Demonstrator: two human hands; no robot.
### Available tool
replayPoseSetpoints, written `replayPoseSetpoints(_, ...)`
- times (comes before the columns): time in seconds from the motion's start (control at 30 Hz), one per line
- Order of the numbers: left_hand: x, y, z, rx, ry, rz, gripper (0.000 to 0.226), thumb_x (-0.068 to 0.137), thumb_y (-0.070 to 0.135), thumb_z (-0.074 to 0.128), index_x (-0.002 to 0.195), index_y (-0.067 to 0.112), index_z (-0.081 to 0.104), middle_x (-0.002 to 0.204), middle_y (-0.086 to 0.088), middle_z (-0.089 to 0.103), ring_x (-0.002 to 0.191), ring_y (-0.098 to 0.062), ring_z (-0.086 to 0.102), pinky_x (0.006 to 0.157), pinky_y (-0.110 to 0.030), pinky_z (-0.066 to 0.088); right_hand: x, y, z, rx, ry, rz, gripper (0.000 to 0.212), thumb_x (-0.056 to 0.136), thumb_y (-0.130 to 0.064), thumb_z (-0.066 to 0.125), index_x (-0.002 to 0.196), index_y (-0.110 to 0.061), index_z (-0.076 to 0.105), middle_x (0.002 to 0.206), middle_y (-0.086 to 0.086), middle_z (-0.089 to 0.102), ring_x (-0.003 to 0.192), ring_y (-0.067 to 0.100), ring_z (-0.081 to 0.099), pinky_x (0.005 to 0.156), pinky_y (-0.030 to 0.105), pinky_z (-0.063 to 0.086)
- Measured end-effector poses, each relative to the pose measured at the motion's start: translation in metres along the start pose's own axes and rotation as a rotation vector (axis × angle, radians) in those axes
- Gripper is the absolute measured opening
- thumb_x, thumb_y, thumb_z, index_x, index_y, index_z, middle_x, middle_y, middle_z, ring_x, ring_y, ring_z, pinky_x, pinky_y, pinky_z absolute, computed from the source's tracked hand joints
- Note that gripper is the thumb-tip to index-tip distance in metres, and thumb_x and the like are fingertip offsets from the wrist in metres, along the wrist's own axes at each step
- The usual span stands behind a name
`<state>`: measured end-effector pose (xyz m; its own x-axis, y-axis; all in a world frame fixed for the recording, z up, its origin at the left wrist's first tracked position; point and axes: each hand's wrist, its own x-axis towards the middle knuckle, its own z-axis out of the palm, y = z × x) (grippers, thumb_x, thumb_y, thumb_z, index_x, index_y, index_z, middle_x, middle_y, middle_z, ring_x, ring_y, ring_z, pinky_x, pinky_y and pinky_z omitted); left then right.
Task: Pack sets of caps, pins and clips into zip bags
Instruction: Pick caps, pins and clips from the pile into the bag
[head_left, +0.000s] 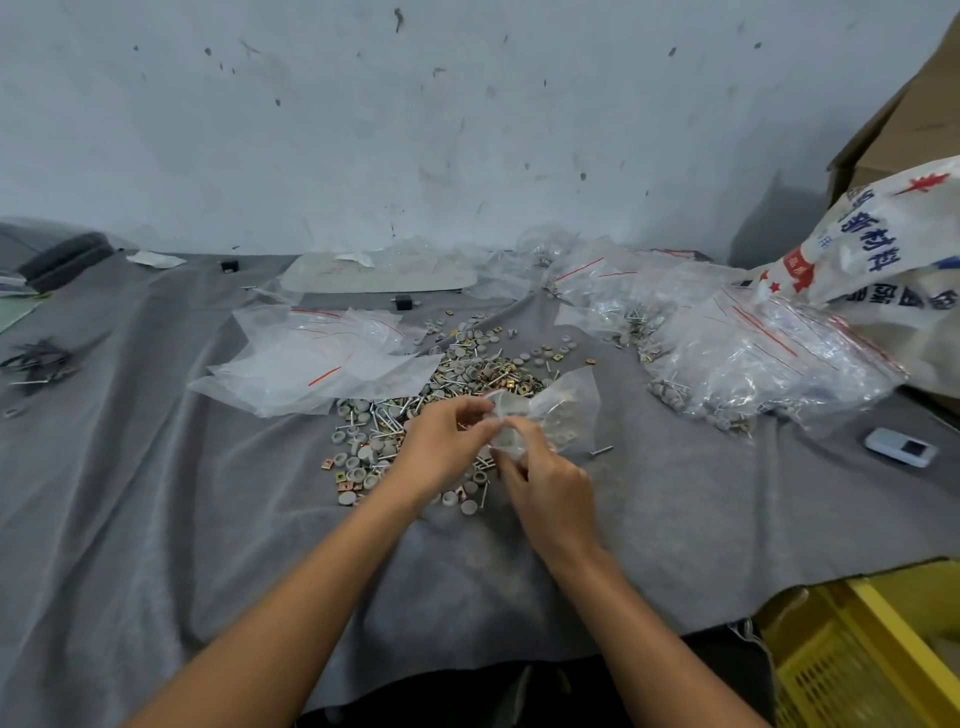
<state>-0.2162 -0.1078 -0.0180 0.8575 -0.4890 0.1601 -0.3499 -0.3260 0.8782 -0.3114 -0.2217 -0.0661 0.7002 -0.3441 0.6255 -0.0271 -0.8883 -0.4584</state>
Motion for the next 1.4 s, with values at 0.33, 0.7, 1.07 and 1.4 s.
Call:
replayPoseSetpoints(0.33, -0.011, -0.014, -0.015, 0.229, 0.055, 0.058, 0.015, 0.093, 0.02, 0.065, 0.097, 0.033, 0.07, 0.081, 0.012, 0.07, 0.069, -0.005, 0.064, 0.062, -0.028, 0.05, 0.002, 0.001, -0.001, 0.045, 0.044, 0.051, 0.042, 0.097, -0.035, 0.067, 0.135, -0.021, 0.058, 0.077, 0.005, 0.074, 0.073, 0.033, 0.072, 0.058, 0.041, 0.053)
replayPoseSetpoints(0.7, -0.016, -0.02, -0.013, 0.538, -0.201, 0.047, 0.015, 0.094, 0.035, 0.067, 0.105, 0.027, 0.073, 0.093, 0.009, 0.072, 0.081, -0.01, 0.063, 0.075, -0.028, 0.05, 0.001, 0.004, 0.001, 0.054, 0.056, 0.06, 0.041, 0.098, -0.039, 0.065, 0.135, -0.024, 0.056, 0.08, 0.005, 0.075, 0.077, 0.034, 0.072, 0.06, 0.04, 0.052)
replayPoseSetpoints(1.07, -0.02, -0.015, -0.012, 0.638, -0.242, 0.03, 0.025, 0.087, 0.024, 0.07, 0.111, 0.02, 0.063, 0.098, 0.004, 0.064, 0.091, -0.019, 0.061, 0.073, -0.028, 0.044, 0.001, 0.003, -0.001, 0.047, 0.007, 0.071, 0.042, 0.099, -0.04, 0.063, 0.137, -0.024, 0.056, 0.084, 0.006, 0.076, 0.081, 0.034, 0.073, 0.064, 0.042, 0.054)
replayPoseSetpoints(1.4, -0.017, -0.011, -0.02, 0.576, -0.171, -0.039, 0.021, 0.078, 0.014, 0.077, 0.096, 0.022, 0.07, 0.085, 0.008, 0.068, 0.079, -0.011, 0.063, 0.063, -0.021, 0.041, 0.001, 0.004, 0.0, 0.014, -0.005, 0.047, 0.042, 0.1, -0.042, 0.06, 0.137, -0.025, 0.054, 0.081, 0.005, 0.075, 0.077, 0.031, 0.073, 0.062, 0.039, 0.053)
